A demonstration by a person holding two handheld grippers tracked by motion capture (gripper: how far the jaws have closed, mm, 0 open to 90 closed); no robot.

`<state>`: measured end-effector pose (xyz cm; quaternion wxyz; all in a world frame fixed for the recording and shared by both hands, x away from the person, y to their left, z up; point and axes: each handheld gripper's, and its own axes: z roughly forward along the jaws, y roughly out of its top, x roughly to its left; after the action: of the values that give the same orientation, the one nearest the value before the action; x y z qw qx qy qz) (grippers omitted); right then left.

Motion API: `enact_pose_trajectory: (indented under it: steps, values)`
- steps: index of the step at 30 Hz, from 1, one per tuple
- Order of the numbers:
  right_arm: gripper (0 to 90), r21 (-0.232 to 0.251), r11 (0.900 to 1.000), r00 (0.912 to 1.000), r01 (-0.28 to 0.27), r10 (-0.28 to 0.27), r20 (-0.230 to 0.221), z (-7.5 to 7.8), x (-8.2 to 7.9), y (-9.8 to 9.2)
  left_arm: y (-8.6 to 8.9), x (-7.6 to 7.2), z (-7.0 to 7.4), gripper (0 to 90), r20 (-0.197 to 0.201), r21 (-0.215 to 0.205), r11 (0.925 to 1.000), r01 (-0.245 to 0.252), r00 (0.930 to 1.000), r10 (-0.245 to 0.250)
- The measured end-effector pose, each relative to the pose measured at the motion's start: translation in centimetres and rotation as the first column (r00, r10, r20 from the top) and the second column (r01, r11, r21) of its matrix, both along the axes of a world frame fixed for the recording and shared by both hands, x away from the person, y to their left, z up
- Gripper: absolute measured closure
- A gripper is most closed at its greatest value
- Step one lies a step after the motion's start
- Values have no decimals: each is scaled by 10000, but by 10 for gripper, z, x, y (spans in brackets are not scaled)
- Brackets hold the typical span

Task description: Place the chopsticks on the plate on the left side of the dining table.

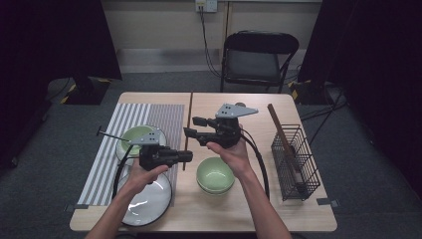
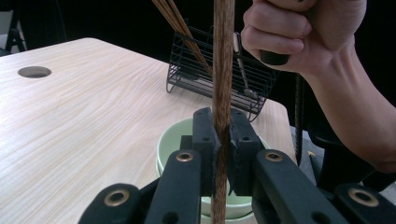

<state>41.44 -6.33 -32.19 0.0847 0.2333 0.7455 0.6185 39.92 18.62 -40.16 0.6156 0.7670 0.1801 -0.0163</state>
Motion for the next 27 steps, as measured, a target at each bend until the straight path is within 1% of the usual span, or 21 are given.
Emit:
enact_pose_trajectory:
  steps: [1,3,9,11,15,20,24,25,27]
  values:
    - [470,0,10000,10000,0,0,0,0,0,0,1,0,0,839,-20,33,10000,23,10000,-23]
    - [463,12,10000,9999,47,-46,-139,0,1,-2,0,0,0,839,-123,-36,10000,-7,9999,7]
    - [448,-16,9995,9993,330,-330,-180,-1,3,-8,4,1,1,838,-267,-137,9998,-112,9996,109]
    - [432,-14,9993,9991,370,-370,-219,-1,4,-10,5,1,2,838,-191,-82,9999,-119,9997,118]
    - [419,92,9992,9986,400,-396,-355,-3,7,-14,7,1,4,839,-169,-126,9997,-199,9997,197]
    - [408,94,9985,9980,540,-537,-348,-5,8,-19,9,1,5,840,-144,-172,9995,-260,9996,258]
    - [402,-18,9975,9967,708,-708,-389,-7,9,-23,15,2,6,846,-106,-276,9990,-363,9993,360]
    - [403,-110,9966,9959,814,-817,-377,-8,9,-24,16,3,6,847,-94,-237,9991,-365,9993,363]
    - [403,-169,9963,9957,841,-847,-368,-8,9,-24,18,3,7,846,-49,-206,9991,-362,9993,361]
